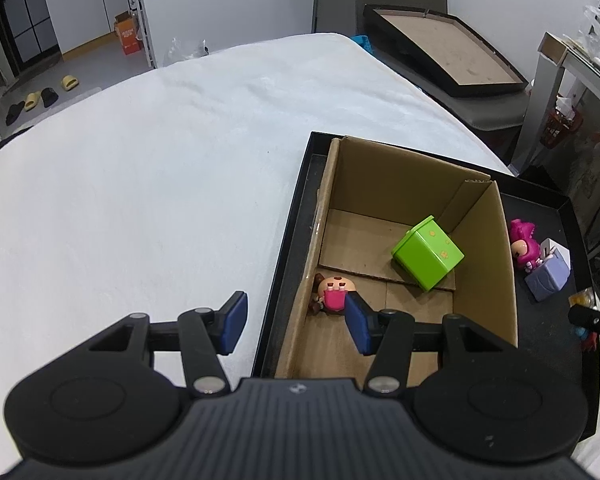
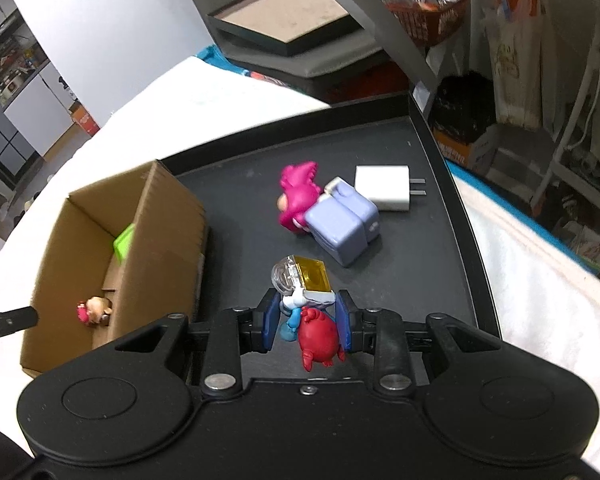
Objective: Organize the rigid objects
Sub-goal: 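Carry the red-blue figure into the box and open the right gripper while the left grips the box wall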
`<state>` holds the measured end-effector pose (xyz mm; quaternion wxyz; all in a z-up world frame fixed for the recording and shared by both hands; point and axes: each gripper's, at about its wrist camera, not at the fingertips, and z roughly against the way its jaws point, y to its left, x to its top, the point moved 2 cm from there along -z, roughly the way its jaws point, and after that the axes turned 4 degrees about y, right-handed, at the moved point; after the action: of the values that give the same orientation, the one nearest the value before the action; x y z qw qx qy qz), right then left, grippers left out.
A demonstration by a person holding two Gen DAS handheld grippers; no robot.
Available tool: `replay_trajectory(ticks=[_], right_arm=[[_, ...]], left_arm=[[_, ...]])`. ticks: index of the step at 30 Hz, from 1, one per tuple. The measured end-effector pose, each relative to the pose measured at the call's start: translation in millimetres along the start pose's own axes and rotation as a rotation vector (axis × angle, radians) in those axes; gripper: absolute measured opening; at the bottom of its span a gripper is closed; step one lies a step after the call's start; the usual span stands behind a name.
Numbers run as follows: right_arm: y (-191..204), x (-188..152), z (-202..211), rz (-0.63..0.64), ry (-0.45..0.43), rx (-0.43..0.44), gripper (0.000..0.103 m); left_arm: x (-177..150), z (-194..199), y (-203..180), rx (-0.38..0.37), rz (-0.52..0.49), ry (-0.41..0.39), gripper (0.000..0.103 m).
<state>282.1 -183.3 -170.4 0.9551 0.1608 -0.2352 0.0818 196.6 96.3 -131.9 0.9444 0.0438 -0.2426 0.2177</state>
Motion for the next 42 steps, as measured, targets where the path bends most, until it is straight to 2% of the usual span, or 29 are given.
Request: replay_trajectory(ticks=[11,15,28,32,39,42], right_arm=[[42.4,14.1,26.6,0.073,-0.064,-0.016,0.029],[55.2,14.6,30.3,0.096,-0.075,-0.019,0.029],[119.4,16.6,28.7,0.231,-0.091,0.022,0.029],[140.0,15.2,21.9,0.252,-0.086,0.038,0.029],[171.0,14.4,10.9,0.291,-0.069,0.054,0.03],[180.4,15.5,5.3,0.301,-0.06,0.054,0.03]], left_arm=[[-2.9,-12.5,12.3,-0.038,-0.001,0.004,0.052],[-8.0,-14.7,10.1,-0.064,-0.031,-0.015,0.052],[-10.9,-24.1,23.7,-0.096,0.032,-0.018,0.051],[-11.6,-27.5,30.6,-0.114,0.052,-0.02,0.043],[-14.2,-33.1,35.0,-0.226,0.093,0.018,0.016],[-15.1,-34.1,37.6,-0.249,0.105,0.025,0.016]])
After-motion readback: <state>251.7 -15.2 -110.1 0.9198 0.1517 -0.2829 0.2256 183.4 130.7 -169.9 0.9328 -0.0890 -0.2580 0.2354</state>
